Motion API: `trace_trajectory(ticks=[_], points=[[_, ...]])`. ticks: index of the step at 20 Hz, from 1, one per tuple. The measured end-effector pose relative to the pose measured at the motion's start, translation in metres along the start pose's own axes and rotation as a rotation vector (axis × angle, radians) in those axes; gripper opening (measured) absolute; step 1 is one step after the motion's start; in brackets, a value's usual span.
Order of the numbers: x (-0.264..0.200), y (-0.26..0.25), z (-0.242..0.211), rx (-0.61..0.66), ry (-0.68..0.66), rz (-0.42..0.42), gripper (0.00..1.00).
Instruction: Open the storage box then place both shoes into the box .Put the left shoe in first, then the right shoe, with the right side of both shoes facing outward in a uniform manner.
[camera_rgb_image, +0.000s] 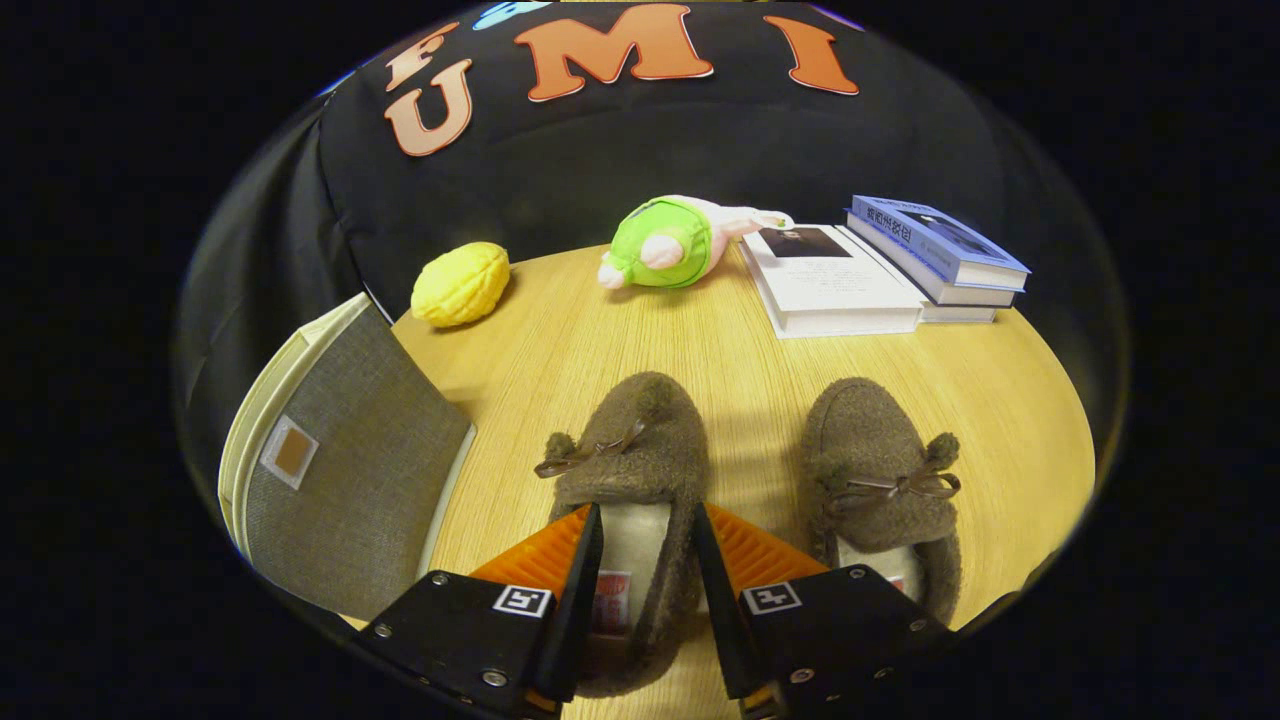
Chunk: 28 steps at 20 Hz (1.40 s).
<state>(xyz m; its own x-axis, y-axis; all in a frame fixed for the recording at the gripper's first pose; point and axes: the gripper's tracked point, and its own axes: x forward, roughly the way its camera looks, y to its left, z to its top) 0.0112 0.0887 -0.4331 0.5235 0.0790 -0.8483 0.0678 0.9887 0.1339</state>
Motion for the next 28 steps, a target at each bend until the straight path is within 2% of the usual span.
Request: trace_trajectory(ticks=[6,9,16,28], points=[[0.020,-0.014,0.001,0.026,0.004,-0.087,0.29],[0.016,-0.013,0.004,0.080,0.011,-0.084,0.09],[-0.027,0.029,0.025,0.122,0.000,-0.011,0.06],[-0.119,0.159,0.106,0.161,-0.144,0.166,0.06]])
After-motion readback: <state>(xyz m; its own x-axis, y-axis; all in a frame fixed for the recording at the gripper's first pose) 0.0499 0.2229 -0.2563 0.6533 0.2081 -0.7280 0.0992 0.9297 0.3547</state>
